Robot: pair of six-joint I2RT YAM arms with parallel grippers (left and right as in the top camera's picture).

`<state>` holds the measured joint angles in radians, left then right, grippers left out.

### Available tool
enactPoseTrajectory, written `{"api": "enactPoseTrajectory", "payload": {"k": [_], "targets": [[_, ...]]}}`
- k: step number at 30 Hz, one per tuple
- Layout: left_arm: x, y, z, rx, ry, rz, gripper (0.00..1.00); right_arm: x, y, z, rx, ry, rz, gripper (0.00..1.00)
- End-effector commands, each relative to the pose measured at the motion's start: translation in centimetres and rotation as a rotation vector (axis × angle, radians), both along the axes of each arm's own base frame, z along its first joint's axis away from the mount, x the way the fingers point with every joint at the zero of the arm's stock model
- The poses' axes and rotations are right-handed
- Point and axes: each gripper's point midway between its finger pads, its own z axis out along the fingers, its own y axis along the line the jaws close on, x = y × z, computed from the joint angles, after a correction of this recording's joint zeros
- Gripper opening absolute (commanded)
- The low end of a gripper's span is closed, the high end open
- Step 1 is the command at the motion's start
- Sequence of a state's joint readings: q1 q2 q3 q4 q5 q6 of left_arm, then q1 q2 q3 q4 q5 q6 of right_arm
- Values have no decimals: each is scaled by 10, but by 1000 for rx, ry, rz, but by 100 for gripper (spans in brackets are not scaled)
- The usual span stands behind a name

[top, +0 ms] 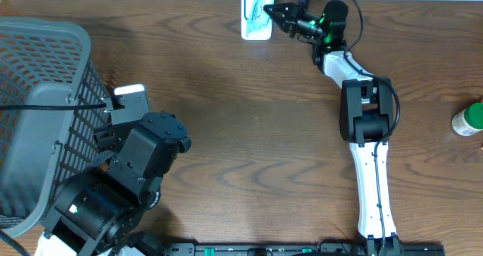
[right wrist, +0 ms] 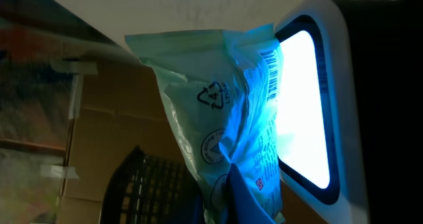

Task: Scan the item barcode
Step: 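Hold the wet-wipe pack's barcode against the white scanner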

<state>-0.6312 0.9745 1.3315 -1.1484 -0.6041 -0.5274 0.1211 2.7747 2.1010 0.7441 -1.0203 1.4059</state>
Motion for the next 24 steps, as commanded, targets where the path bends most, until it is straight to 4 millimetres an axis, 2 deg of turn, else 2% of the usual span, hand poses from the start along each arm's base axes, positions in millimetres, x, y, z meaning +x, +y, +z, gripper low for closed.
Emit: {"api": "enactPoseTrajectory", "payload": {"k": [1, 6, 11, 18, 24], "targets": [[-1, 1, 1, -4, -4, 10, 81, 3, -2, -9, -1, 8, -11, 1], [-1, 1, 1, -4, -4, 10, 81, 2, -1, -10, -4, 10, -2, 1], [-1, 1, 1, -4, -4, 10, 81, 1, 1, -27, -40, 56, 3, 1], [-1, 1, 1, -4, -4, 10, 82, -2, 3, -26, -41, 50, 26, 1], [-1, 1, 1, -4, -4, 10, 81, -9, -1, -26, 8, 166, 70, 1]]}}
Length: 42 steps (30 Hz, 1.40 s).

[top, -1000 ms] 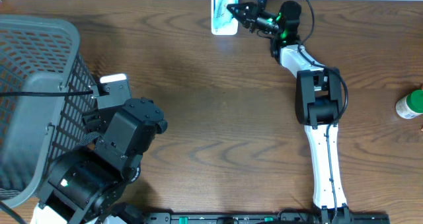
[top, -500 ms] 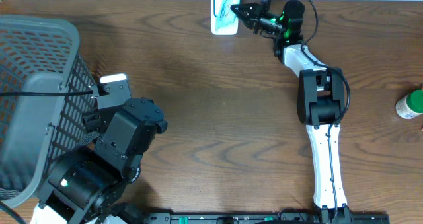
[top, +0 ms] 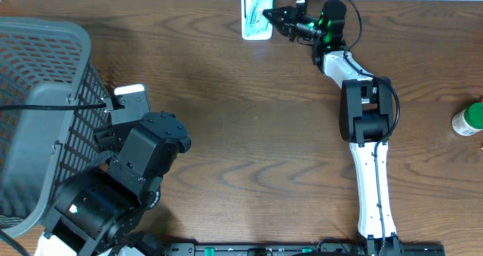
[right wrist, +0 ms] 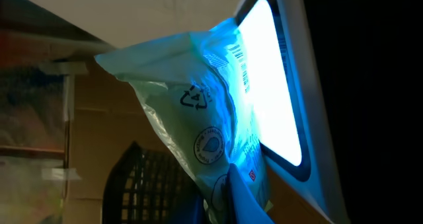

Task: Scan the item barcode
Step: 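Hold the wet-wipe pack's barcode against the white scanner, then carry the wet-wipe pack to the right table edge and release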

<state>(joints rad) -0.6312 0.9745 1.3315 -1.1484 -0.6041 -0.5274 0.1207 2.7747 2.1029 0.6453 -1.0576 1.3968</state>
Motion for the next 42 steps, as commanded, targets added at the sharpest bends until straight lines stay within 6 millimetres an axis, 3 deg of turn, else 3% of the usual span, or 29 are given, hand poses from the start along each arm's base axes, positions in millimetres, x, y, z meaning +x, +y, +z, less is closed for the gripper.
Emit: {"api": "enactPoseTrajectory", "payload": {"k": [1, 8, 16, 22, 26, 29, 36, 39, 42], "targets": [[-1, 1, 1, -4, -4, 10, 81, -4, -5, -10, 32, 96, 36, 1], [-1, 1, 1, -4, -4, 10, 81, -5, -13, -14, 77, 244, 44, 1], [-1, 1, 1, -4, -4, 10, 81, -17, -13, -55, 42, 492, 53, 1], [-1, 1, 1, -4, -4, 10, 81, -23, -14, -43, 49, 473, 104, 2], [-1, 1, 1, -4, -4, 10, 81, -23, -15, -12, 42, 397, 118, 2], [-1, 1, 1, -4, -4, 10, 81, -27, -14, 27, 33, 312, 149, 2], [-1, 1, 1, -4, -4, 10, 82, -45, -21, 163, -90, 28, 59, 2], [-1, 1, 1, -4, -4, 10, 81, -62, -44, 213, -294, -70, -136, 1], [-1, 1, 1, -4, -4, 10, 81, -89, -94, 251, -644, -112, -462, 2]]}}
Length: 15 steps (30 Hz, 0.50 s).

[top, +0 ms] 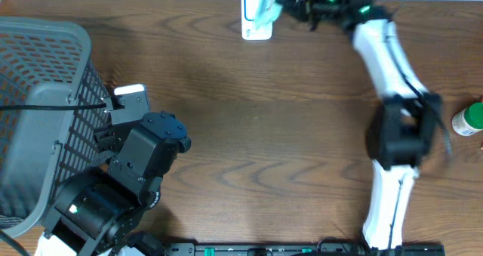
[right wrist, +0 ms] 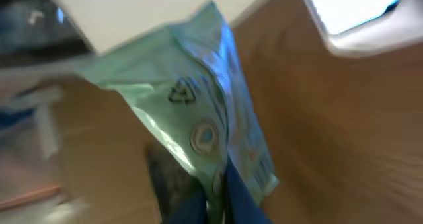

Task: Scan the item barcode
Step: 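Carry the wet-wipe pack to the right table edge and release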

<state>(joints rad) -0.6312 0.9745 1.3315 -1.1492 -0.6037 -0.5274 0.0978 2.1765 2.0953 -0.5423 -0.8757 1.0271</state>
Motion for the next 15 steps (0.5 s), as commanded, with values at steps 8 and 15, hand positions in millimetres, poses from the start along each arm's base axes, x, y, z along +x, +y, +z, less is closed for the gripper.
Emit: {"api": "enactPoseTrajectory", "payload": {"k": [8, 15], "targets": [[0, 1, 1, -4, -5, 10, 81, -157, -229, 205, -1451, -343, -982, 1], [0, 1, 1, -4, -5, 10, 81, -194, -313, 176, -1742, -43, -988, 2]]}}
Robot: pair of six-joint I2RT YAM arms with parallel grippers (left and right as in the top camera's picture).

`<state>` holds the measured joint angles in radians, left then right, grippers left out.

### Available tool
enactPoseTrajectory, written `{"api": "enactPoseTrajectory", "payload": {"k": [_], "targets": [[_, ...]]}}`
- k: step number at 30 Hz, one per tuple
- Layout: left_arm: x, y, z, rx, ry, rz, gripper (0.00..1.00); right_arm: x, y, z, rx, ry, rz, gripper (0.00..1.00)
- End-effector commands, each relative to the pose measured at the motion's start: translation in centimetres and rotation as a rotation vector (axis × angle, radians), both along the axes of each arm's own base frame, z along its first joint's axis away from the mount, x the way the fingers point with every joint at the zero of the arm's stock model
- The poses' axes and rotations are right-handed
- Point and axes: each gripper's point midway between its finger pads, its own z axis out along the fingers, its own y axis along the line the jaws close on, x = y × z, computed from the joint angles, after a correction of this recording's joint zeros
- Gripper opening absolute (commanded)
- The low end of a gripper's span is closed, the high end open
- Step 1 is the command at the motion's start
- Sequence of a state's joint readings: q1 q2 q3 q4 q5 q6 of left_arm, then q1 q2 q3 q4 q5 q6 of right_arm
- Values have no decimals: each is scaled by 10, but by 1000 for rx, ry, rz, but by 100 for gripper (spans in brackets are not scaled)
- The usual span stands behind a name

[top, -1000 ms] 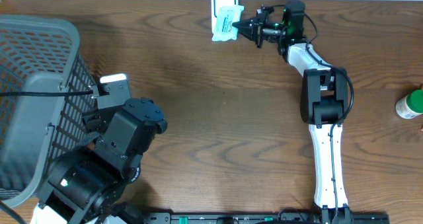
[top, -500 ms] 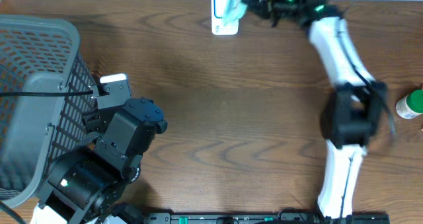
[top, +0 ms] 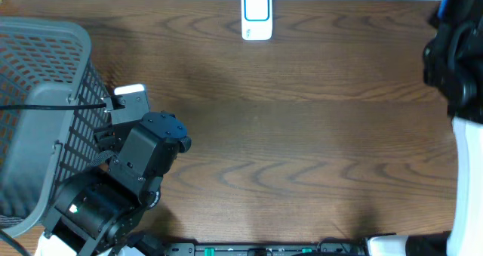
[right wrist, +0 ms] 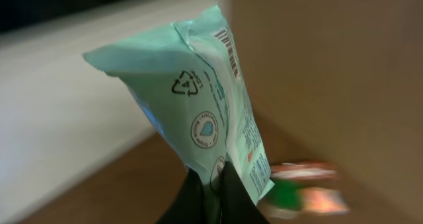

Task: Scan the item barcode
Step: 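Carry the wet-wipe pack to the right table edge and release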

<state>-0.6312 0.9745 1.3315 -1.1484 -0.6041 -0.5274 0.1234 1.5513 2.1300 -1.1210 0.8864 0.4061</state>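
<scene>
A pale green plastic packet [right wrist: 205, 112] stands upright in the right wrist view, printed with a recycling mark and with a barcode [right wrist: 228, 47] near its top edge. My right gripper [right wrist: 213, 178] is shut on its lower end, its dark fingers [right wrist: 231, 194] pinching the foil. In the overhead view only the right arm [top: 453, 67] shows, at the far right edge, with the packet out of sight. The white scanner [top: 256, 14] lies bare at the back centre. My left arm [top: 136, 165] sits folded at the front left; its jaws do not show clearly.
A grey mesh basket [top: 38, 75] fills the left side, close to the left arm. A blurred green and orange object [right wrist: 297, 191] lies on the brown table [top: 287, 135] behind the packet. A white wall shows at the left of the wrist view.
My right arm has moved from the scanner at the back centre to the far right edge, still holding the packet. The scanner is now uncovered. The left arm has not moved.
First my right gripper held the packet's barcode side against the lit scanner window. Then the packet was still at the window, shifted slightly. Later it was lifted off the scanner with the arm further right. Now it is held at the table's right side.
</scene>
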Motion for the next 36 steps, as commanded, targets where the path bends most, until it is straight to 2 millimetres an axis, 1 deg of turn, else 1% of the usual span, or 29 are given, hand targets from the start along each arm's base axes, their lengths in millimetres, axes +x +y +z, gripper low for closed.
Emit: {"api": "enactPoseTrajectory", "payload": {"k": [1, 3, 7, 10, 13, 14, 16, 19, 21, 23, 24, 27, 28, 29, 30, 32, 33, 36], "targets": [[-1, 1, 1, -4, -4, 10, 81, 9, -42, -44, -94, 214, -133, 2], [-1, 1, 1, -4, -4, 10, 81, 25, -49, -82, -11, 290, -77, 1], [-1, 1, 1, -4, -4, 10, 81, 53, -56, -167, 137, 448, 3, 1], [-1, 1, 1, -4, -4, 10, 81, 64, -69, -228, 165, 568, -27, 1], [-1, 1, 1, -4, -4, 10, 81, 64, -81, -286, 189, 697, -60, 1], [-1, 1, 1, -4, -4, 10, 81, 64, -84, -303, 201, 732, -73, 1], [-1, 1, 1, -4, -4, 10, 81, 61, -91, -330, 227, 783, -105, 1], [-1, 1, 1, -4, -4, 10, 82, 55, -104, -354, 258, 827, -144, 1], [-1, 1, 1, -4, -4, 10, 81, 50, -113, -362, 271, 846, -168, 1], [-1, 1, 1, -4, -4, 10, 81, 44, -125, -363, 284, 843, -195, 1], [-1, 1, 1, -4, -4, 10, 81, 41, -130, -361, 289, 838, -207, 11], [-1, 1, 1, -4, -4, 10, 81, 34, -142, -345, 295, 811, -233, 65], [-1, 1, 1, -4, -4, 10, 81, 32, -144, -335, 288, 804, -234, 79], [-1, 1, 1, -4, -4, 10, 81, 31, -145, -323, 277, 795, -224, 87], [-1, 1, 1, -4, -4, 10, 81, 31, -146, -310, 263, 784, -208, 97], [-1, 2, 1, -4, -4, 10, 81, 31, -142, -279, 256, 729, -181, 99], [-1, 1, 1, -4, -4, 10, 82, 32, -136, -265, 274, 687, -152, 99], [-1, 1, 1, -4, -4, 10, 81, 37, -104, -219, 348, 548, 12, 99]]}}
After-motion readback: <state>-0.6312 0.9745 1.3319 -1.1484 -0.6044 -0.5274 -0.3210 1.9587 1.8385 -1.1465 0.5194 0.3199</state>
